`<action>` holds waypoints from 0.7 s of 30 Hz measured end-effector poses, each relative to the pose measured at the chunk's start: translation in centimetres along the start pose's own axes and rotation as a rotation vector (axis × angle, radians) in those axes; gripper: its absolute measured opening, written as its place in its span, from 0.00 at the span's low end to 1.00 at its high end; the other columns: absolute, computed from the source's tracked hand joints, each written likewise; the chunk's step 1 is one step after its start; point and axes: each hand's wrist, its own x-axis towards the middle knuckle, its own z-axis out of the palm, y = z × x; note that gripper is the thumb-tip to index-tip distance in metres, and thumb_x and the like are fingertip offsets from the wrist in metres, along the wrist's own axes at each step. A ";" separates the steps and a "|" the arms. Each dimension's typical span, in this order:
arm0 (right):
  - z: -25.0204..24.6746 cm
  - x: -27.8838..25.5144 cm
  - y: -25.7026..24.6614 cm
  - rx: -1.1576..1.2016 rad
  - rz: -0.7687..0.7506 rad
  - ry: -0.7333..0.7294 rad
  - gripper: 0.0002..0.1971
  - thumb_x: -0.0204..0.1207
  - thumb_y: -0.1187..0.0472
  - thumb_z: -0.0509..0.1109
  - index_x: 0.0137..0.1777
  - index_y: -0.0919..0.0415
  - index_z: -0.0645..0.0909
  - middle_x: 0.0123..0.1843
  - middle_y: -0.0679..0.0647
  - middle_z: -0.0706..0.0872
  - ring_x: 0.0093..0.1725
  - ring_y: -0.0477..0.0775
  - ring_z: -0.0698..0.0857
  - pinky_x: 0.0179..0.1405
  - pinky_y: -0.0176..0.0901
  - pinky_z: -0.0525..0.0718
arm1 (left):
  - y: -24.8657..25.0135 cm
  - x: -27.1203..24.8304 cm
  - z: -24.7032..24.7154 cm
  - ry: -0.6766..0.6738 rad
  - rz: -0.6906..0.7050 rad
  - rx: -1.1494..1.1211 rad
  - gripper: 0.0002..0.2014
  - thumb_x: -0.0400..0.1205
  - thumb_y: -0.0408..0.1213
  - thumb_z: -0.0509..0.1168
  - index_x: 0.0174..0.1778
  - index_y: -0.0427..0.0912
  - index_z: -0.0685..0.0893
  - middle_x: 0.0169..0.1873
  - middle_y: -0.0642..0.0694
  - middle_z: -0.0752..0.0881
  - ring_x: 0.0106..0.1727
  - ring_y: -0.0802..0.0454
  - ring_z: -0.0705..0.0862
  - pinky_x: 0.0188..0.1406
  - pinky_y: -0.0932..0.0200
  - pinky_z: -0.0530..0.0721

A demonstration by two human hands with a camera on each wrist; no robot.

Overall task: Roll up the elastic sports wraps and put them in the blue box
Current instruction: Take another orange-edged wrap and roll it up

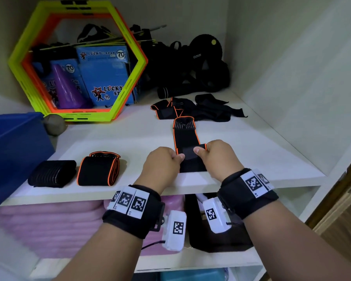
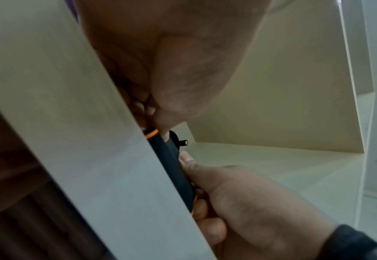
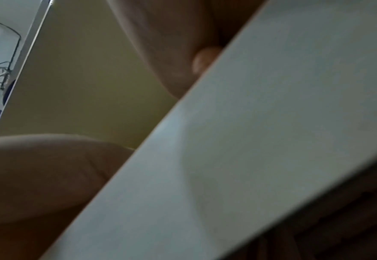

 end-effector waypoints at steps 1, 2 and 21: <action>0.0 0.1 0.1 0.007 0.013 -0.007 0.26 0.84 0.49 0.67 0.27 0.59 0.65 0.25 0.53 0.70 0.26 0.54 0.72 0.26 0.45 0.66 | -0.1 0.1 -0.1 0.005 0.003 -0.025 0.21 0.85 0.48 0.67 0.30 0.39 0.83 0.26 0.46 0.82 0.33 0.48 0.80 0.32 0.58 0.73; 0.1 0.3 0.0 0.011 0.024 -0.017 0.26 0.83 0.48 0.67 0.28 0.59 0.65 0.25 0.54 0.70 0.26 0.57 0.75 0.28 0.45 0.69 | -0.3 0.2 -0.2 0.008 0.006 -0.052 0.20 0.84 0.48 0.68 0.31 0.37 0.85 0.27 0.46 0.83 0.32 0.49 0.80 0.31 0.59 0.73; -1.9 -0.3 0.6 -0.208 -0.168 -0.203 0.29 0.75 0.37 0.71 0.72 0.51 0.79 0.62 0.55 0.82 0.60 0.57 0.84 0.60 0.48 0.80 | -1.3 0.1 -0.5 -0.073 0.143 0.241 0.26 0.82 0.37 0.58 0.75 0.65 0.78 0.57 0.45 0.77 0.65 0.40 0.75 0.67 0.42 0.78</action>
